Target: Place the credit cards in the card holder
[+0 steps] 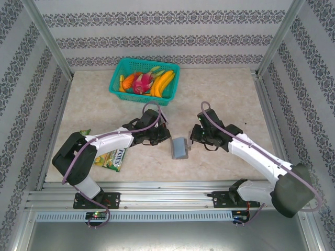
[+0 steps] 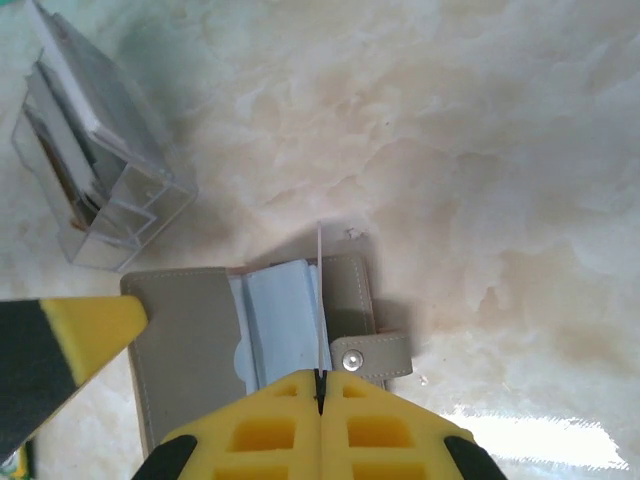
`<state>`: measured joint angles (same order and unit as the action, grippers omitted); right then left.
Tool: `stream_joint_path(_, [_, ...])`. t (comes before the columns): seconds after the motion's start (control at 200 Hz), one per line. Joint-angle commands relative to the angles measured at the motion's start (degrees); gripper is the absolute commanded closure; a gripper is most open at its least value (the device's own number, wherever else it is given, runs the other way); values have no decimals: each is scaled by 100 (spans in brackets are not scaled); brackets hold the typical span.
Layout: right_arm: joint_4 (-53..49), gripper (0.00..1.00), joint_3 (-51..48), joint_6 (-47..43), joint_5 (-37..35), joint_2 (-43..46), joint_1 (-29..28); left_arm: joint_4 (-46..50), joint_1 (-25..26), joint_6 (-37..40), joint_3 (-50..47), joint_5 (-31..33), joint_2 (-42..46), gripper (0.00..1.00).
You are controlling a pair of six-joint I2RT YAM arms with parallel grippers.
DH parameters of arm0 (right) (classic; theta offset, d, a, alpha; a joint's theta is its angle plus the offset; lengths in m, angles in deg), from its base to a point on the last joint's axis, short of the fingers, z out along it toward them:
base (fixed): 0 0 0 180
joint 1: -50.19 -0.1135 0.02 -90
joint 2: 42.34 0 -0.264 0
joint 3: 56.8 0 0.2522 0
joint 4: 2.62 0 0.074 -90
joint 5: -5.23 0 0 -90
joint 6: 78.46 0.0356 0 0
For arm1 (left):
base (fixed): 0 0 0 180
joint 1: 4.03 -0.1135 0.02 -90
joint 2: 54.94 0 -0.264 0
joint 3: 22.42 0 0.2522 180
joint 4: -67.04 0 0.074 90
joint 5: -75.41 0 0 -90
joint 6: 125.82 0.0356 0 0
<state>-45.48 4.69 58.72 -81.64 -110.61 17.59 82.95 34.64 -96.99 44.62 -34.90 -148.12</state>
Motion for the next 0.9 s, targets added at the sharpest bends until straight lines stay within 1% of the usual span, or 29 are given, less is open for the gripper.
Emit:
stream_joint_path(0.0, [757,100,-336,-140,771,-68,-17,80,44,-8,-150,125,123,100])
stream_joint_path(0.15, [1257,100,-305,-169,1401,-566,-215,-153,0,-16,-328,11,142,100])
stream_joint_path(0.265, [1064,100,-128,-229,1108,-824,-417,-151,-9,-18,-298,-12,114,100])
stream_joint_path(0.435, [749,100,-55,-218,829,-1409,-387,-45,-34,23,-346,65,129,100])
stream_joint_path(0.495, [753,100,-111,-243,776,-1493,-346,92,-74,97,-373,103,167,100])
stream_joint_path(0.54, [907,100,-198,-237,864,-1448,-319,312,-96,233,-373,207,211,99])
stream_joint_path(0.62, [1289,100,-294,-232,1110,-1264,-330,785,-112,485,-333,491,301,95])
stream_joint_path(0.684, [1397,100,-275,-219,1052,-1128,-395,1025,-115,674,-314,608,302,91])
stream_joint_path(0.824, [1336,100,-88,-314,1198,-1320,-420,1363,-119,849,-244,711,138,91])
stream_joint_path(0.894, [1447,100,-137,-236,1253,-1435,-424,1499,-116,886,-263,890,147,90])
